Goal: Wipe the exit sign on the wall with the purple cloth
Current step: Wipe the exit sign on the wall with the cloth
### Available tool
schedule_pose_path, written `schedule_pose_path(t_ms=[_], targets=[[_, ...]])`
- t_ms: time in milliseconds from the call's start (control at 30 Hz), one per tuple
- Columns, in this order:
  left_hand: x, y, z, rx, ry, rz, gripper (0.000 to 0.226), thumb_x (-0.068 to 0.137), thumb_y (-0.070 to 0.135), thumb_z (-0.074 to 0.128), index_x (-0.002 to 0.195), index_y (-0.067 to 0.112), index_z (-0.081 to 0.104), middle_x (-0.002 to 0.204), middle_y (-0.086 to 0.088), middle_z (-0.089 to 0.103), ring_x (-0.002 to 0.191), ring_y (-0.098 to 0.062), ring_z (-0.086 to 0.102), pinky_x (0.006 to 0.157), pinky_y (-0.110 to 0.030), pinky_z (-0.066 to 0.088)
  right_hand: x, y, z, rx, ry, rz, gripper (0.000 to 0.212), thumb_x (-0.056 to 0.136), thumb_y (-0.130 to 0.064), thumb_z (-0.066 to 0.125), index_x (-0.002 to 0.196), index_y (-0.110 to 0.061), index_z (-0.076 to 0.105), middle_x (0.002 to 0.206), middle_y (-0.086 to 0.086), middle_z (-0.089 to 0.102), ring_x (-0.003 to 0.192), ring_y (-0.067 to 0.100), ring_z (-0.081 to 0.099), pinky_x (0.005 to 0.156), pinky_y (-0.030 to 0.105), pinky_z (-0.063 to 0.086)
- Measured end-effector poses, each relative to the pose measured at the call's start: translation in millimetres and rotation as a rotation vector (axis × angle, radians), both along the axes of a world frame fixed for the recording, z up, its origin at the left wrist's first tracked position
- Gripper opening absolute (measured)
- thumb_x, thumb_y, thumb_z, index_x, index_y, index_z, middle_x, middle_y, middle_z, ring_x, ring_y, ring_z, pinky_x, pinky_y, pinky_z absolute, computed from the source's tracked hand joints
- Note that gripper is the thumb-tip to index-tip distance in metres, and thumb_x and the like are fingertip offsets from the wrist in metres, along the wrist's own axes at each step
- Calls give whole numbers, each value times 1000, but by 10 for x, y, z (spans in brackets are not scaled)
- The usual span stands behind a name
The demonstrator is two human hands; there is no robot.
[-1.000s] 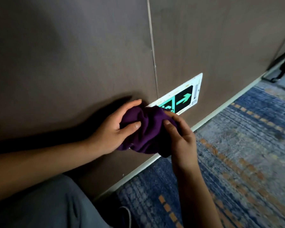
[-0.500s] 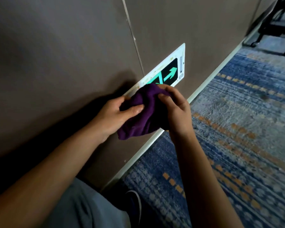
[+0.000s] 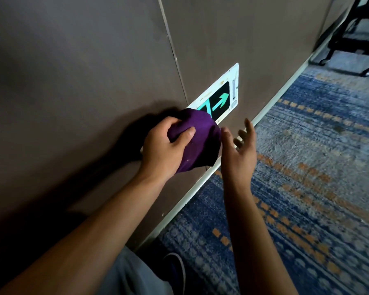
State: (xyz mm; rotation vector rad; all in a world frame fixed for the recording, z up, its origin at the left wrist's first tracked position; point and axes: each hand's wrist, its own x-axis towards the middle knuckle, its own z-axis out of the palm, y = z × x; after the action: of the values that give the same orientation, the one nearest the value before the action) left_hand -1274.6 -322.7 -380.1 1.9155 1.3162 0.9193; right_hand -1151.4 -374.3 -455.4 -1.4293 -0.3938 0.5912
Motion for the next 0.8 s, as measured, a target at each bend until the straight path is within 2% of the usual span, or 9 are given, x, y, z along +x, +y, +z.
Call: schedule_pose_path(t_ms=[67, 200, 267, 367, 433, 600, 667, 733, 800], targets=[[26, -18, -12, 74, 33, -14, 25, 91, 31, 74, 111, 16, 70, 100, 4, 75, 95, -14, 70, 87, -31, 57, -59, -116, 45, 57, 86, 67, 68, 92, -60, 64, 154, -44, 40, 148, 0, 60, 121, 5, 64, 92, 26, 60], [118, -105, -25, 129, 4, -55, 23, 92, 31, 74, 113, 22, 72, 96, 14, 73, 92, -2, 69, 80, -13, 53, -217, -168, 91, 83, 327, 220, 64, 83, -68, 64, 142, -49, 52, 138, -10, 67, 121, 8, 68, 106, 51, 56], [163, -159, -22, 105, -22, -88, 20, 91, 36, 73, 110, 27, 73, 93, 19, 73, 92, 2, 70, 79, -15, 55, -227, -121, 146, 124, 418, 272, 55, 83, -69, 64, 134, -50, 59, 133, -16, 69, 119, 9, 70, 103, 56, 57], [179, -189, -2, -57, -51, -115, 26, 91, 46, 70, 105, 25, 74, 96, 12, 77, 93, -3, 72, 84, -34, 62, -169, -36, 228, 197, 487, 275, 72, 81, -71, 67, 144, -41, 54, 145, -3, 64, 128, 18, 66, 109, 50, 54], [153, -167, -7, -130, -48, -135, 30, 92, 49, 66, 106, 24, 76, 96, 8, 78, 93, -7, 74, 85, -43, 63, -115, 11, 257, 256, 422, 249, 59, 87, -61, 69, 140, -37, 57, 136, 0, 70, 122, 19, 71, 103, 42, 59], [90, -112, -15, -144, 2, -178, 33, 94, 47, 63, 98, 18, 79, 87, 4, 79, 85, -9, 76, 79, -47, 63, -44, 23, 254, 264, 320, 214, 34, 93, -39, 76, 123, -48, 64, 113, -16, 78, 106, 8, 76, 80, 22, 61], [95, -89, -53, -129, 39, -184, 36, 94, 47, 62, 92, 15, 79, 83, 3, 79, 82, -9, 75, 77, -46, 62, -24, -1, 233, 248, 299, 233, 34, 95, -40, 74, 127, -43, 63, 116, -12, 78, 109, 9, 76, 83, 26, 62], [109, -71, -78, -154, 59, -196, 35, 94, 47, 62, 91, 16, 79, 83, 4, 79, 82, -8, 75, 78, -43, 62, -8, -14, 217, 236, 293, 246, 45, 94, -42, 74, 136, -34, 60, 124, -2, 76, 115, 17, 74, 94, 37, 62], [127, -35, -85, -201, 74, -200, 36, 96, 46, 61, 91, 15, 79, 84, 3, 79, 85, -10, 75, 79, -43, 61, -6, -10, 200, 228, 290, 210, 57, 89, -42, 79, 141, -34, 57, 128, -1, 74, 116, 17, 73, 99, 41, 60]])
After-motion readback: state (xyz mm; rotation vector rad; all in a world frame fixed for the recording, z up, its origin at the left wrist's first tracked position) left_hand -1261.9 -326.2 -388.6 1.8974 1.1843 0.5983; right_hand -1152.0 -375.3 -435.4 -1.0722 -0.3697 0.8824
